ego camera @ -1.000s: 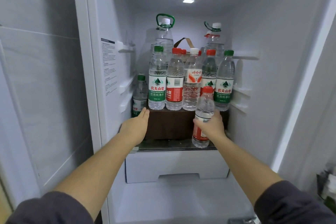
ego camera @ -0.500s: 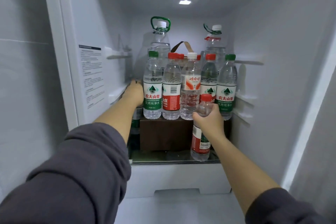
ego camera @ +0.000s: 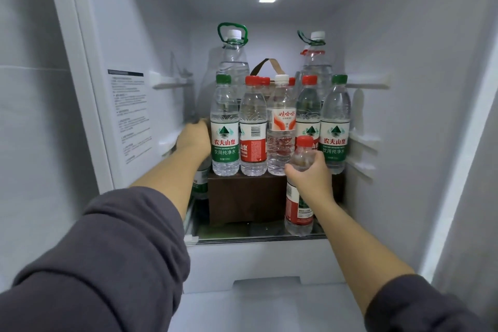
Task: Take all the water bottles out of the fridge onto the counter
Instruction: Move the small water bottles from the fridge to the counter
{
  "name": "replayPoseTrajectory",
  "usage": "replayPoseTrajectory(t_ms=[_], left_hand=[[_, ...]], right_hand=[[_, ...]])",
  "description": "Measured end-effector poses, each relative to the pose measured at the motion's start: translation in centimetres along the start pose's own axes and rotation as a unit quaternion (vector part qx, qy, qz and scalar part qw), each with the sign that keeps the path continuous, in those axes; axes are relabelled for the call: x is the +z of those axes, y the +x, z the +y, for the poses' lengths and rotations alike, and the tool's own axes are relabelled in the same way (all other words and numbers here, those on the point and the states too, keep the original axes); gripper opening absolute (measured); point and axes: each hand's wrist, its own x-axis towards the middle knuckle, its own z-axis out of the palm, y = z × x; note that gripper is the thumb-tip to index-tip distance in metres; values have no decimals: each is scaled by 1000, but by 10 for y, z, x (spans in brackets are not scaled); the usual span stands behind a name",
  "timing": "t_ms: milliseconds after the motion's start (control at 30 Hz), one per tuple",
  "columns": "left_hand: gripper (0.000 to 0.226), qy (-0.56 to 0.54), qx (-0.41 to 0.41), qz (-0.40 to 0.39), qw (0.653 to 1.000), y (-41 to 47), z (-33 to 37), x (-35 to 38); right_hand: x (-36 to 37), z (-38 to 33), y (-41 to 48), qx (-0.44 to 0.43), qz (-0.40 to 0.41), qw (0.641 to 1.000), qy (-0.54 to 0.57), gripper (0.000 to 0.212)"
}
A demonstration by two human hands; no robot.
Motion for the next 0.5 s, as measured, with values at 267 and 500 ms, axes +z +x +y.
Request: replayPoseTrajectory(t_ms=[267,500], left_hand=[[30,26,8,5,1000,-60,-2,-45],[14,19,106,-11,994,-78,23,-99]], right_hand=[[-4,-11,-9,0,-7,1000,-12,43],[-9,-14,-11,3,-22,999,-24,50]])
